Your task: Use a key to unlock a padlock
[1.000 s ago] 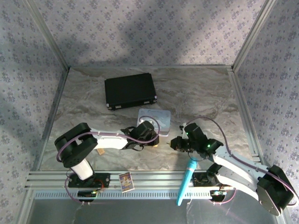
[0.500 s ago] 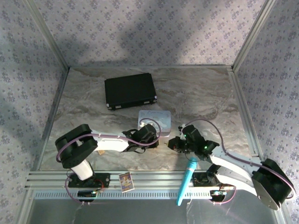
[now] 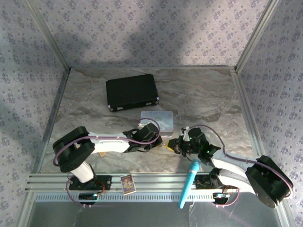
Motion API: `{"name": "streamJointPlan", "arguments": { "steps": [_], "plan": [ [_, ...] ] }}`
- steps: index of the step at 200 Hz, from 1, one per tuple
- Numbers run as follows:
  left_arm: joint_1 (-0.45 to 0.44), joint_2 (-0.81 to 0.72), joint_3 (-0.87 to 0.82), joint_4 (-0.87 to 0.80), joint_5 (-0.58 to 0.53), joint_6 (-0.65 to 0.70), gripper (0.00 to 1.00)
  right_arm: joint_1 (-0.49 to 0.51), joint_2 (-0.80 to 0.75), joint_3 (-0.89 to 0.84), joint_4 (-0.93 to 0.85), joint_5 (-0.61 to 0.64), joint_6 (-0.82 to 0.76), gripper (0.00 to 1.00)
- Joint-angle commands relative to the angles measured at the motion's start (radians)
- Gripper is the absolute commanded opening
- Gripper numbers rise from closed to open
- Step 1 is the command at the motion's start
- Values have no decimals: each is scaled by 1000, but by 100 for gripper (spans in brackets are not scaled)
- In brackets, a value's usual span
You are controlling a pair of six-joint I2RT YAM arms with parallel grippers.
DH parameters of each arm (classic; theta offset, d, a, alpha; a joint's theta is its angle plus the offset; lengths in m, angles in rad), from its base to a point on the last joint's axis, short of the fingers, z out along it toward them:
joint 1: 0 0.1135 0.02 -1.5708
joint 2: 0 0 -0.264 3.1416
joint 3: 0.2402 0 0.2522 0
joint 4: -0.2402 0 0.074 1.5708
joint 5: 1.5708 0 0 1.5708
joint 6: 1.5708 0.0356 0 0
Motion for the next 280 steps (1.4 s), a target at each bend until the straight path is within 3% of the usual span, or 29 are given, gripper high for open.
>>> {"name": "streamJointPlan", "arguments": {
  "steps": [1, 59, 78, 132, 175, 280],
  "plan": [
    [14, -30, -11, 90, 11, -166, 11, -18, -1, -16, 16, -67, 29, 0],
    [16, -36, -63, 172, 3, -350, 8, -25, -34, -69, 108, -80, 136, 0],
    [18, -21, -70, 205, 6, -377, 8, -38, -65, -69, 56, -88, 123, 0],
    [17, -30, -62, 187, 12, -382, 8, -119, -76, -25, -26, -150, 59, 0],
    [21, -39, -43, 154, 6, -363, 8, -118, 44, 4, 67, -177, 58, 0],
    [27, -39, -20, 146, 19, -355, 8, -116, 51, 18, 94, -172, 48, 0]
  ]
}}
